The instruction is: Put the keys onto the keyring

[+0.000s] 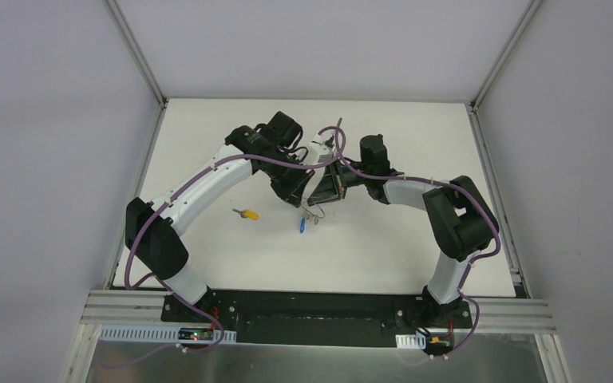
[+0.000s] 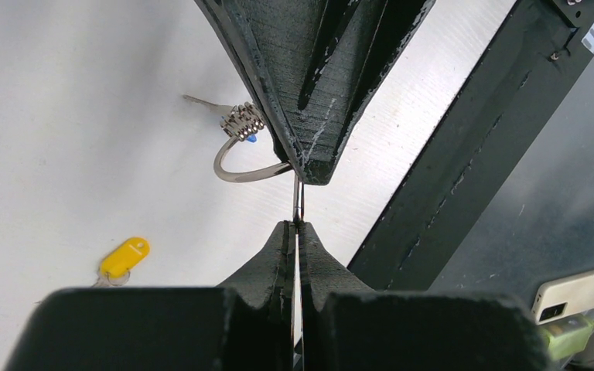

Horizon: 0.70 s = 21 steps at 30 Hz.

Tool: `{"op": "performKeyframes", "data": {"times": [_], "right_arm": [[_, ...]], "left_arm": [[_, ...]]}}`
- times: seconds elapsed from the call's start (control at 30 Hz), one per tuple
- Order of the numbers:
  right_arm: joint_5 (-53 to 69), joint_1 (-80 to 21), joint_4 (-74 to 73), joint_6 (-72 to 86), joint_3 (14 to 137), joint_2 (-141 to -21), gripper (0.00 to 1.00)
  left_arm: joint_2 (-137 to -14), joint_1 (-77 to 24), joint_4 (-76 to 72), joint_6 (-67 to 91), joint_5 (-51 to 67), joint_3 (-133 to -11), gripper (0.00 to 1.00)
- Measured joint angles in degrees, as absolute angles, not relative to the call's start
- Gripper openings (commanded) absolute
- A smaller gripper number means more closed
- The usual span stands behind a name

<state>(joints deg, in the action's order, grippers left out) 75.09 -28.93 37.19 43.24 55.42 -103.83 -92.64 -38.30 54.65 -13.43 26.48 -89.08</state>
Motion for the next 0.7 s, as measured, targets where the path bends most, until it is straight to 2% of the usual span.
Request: {"op": "performKeyframes", "data": {"times": [0.07, 0.1, 0.2, 0.27, 0.37, 0.57, 0.7], "right_arm": [[75.09, -28.91, 37.23, 43.51, 55.42, -103.83, 0.0], [75.09, -28.91, 37.43, 43.81, 55.44, -103.83, 0.0], [75.07, -28.6, 38.89, 45.95, 55.83, -103.83, 0.0], [74.83, -28.21, 40.34, 47.68, 56.6, -103.83, 0.0], [73.6, -27.05, 41.74, 50.3, 57.8, -103.79, 0.0], [69.71, -24.62, 45.87, 58.59, 59.57, -102.24, 0.0], [67.05, -23.49, 51.75, 66.57, 61.25, -100.84, 0.0]], "left_arm": [[-92.64, -38.3, 54.74, -13.91, 26.48, -89.12, 0.0], [-92.64, -38.3, 54.94, -14.31, 26.48, -89.27, 0.03], [-92.64, -38.26, 56.58, -15.79, 26.35, -91.44, 0.18], [-92.53, -38.13, 57.06, -16.62, 26.35, -93.36, 0.34], [-90.87, -37.36, 56.29, -17.04, 26.57, -95.57, 0.5], [-83.74, -34.2, 51.64, -12.64, 28.21, -96.99, 0.61], [-80.42, -31.73, 46.87, -7.55, 29.58, -97.01, 0.64]]}}
